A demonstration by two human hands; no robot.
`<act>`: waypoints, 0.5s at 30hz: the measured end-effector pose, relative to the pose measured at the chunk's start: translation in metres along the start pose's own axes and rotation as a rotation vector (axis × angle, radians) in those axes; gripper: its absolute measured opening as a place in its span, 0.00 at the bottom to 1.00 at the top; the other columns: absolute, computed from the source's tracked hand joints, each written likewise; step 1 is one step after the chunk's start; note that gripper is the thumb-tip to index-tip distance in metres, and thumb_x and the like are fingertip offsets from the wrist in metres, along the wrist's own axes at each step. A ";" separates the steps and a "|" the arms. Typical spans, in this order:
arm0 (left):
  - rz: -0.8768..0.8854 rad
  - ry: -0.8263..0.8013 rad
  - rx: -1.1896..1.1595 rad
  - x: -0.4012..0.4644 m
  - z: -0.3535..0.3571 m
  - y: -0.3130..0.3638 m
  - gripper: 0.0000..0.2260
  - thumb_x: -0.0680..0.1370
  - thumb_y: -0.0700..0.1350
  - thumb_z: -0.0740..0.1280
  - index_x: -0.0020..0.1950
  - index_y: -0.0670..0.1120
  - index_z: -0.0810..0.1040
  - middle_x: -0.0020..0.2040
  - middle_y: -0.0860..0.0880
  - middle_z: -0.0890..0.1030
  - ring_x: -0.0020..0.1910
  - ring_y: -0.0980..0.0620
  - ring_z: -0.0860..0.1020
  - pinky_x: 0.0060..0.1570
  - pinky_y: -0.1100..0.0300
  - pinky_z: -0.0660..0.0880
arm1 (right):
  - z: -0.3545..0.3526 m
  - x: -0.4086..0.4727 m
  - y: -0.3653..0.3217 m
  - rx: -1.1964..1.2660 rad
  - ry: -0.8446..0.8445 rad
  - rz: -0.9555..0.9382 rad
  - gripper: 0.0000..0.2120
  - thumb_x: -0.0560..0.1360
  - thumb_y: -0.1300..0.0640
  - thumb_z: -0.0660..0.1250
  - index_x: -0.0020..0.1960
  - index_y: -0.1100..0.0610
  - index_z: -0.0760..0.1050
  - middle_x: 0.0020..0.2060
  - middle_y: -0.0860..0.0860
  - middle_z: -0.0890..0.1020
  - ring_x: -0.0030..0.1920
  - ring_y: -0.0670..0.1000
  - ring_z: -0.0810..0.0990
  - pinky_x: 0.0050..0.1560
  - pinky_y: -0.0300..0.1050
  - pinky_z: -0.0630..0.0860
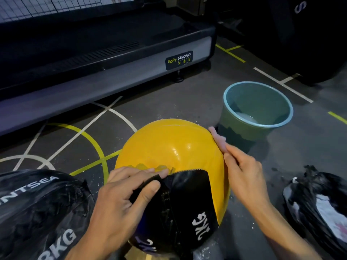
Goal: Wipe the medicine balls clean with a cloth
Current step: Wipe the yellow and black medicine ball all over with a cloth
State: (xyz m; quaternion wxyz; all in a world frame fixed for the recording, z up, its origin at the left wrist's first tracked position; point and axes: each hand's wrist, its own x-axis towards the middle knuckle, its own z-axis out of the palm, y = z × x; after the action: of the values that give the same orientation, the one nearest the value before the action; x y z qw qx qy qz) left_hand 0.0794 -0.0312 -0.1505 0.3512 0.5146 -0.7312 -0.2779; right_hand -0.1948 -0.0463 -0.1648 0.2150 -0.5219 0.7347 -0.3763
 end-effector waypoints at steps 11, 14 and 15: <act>-0.059 0.059 -0.082 -0.006 -0.012 -0.013 0.13 0.78 0.62 0.63 0.59 0.68 0.83 0.54 0.58 0.85 0.60 0.53 0.79 0.55 0.46 0.73 | 0.039 -0.017 -0.017 0.088 -0.031 -0.454 0.22 0.82 0.67 0.61 0.74 0.55 0.74 0.74 0.48 0.73 0.76 0.42 0.68 0.77 0.41 0.61; -0.113 0.098 -0.142 -0.004 -0.018 -0.020 0.13 0.78 0.63 0.63 0.58 0.67 0.84 0.54 0.56 0.85 0.59 0.50 0.81 0.55 0.43 0.76 | 0.027 -0.024 0.014 0.055 0.008 -0.129 0.22 0.84 0.60 0.59 0.75 0.43 0.71 0.63 0.50 0.83 0.53 0.40 0.81 0.54 0.31 0.76; -0.127 0.105 -0.159 -0.003 -0.020 -0.021 0.13 0.78 0.63 0.64 0.58 0.66 0.84 0.55 0.56 0.85 0.59 0.50 0.81 0.54 0.45 0.76 | 0.026 -0.028 0.023 0.013 -0.005 -0.053 0.22 0.84 0.57 0.59 0.75 0.40 0.70 0.54 0.50 0.86 0.43 0.36 0.79 0.44 0.27 0.73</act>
State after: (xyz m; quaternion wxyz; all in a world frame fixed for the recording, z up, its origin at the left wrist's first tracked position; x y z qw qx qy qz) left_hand 0.1078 -0.0357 -0.1556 0.4105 0.5441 -0.6534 -0.3294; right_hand -0.1802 -0.0252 -0.2008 0.2102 -0.5406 0.7177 -0.3854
